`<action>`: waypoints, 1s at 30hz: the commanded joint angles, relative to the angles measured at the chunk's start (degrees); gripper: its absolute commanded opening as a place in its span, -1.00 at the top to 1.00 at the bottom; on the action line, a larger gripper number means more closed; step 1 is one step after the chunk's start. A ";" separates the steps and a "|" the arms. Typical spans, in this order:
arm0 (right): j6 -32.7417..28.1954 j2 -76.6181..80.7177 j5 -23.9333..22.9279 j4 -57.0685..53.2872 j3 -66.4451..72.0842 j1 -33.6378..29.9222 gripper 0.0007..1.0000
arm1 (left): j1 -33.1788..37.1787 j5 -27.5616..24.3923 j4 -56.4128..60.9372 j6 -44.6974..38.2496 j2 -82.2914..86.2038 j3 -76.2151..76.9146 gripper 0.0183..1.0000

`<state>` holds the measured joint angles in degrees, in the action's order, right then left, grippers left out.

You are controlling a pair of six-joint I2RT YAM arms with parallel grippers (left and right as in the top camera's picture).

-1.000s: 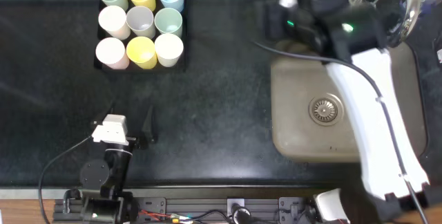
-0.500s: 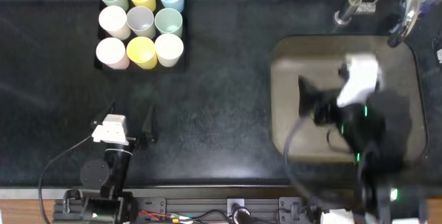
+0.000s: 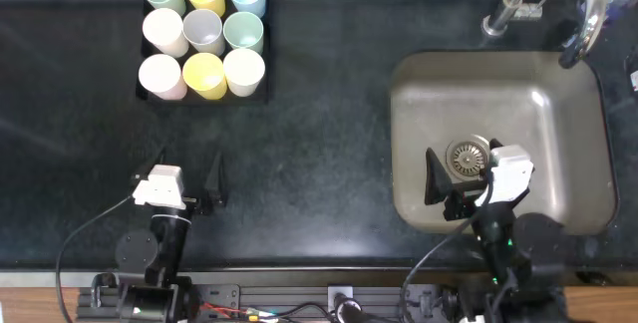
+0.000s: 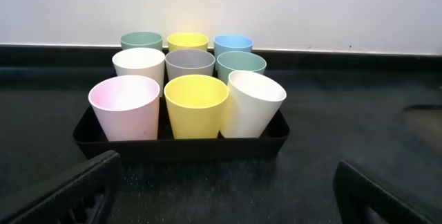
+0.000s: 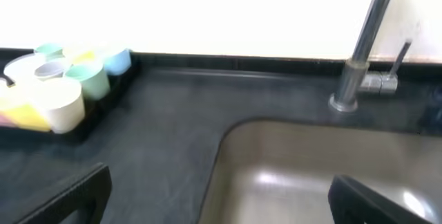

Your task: Store Cups

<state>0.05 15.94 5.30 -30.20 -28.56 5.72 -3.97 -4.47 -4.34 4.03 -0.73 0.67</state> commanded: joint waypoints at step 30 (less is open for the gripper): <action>-0.04 -15.78 -2.34 26.03 28.30 2.99 -1.00 | 0.48 0.09 -0.07 -1.05 0.57 -0.22 -1.00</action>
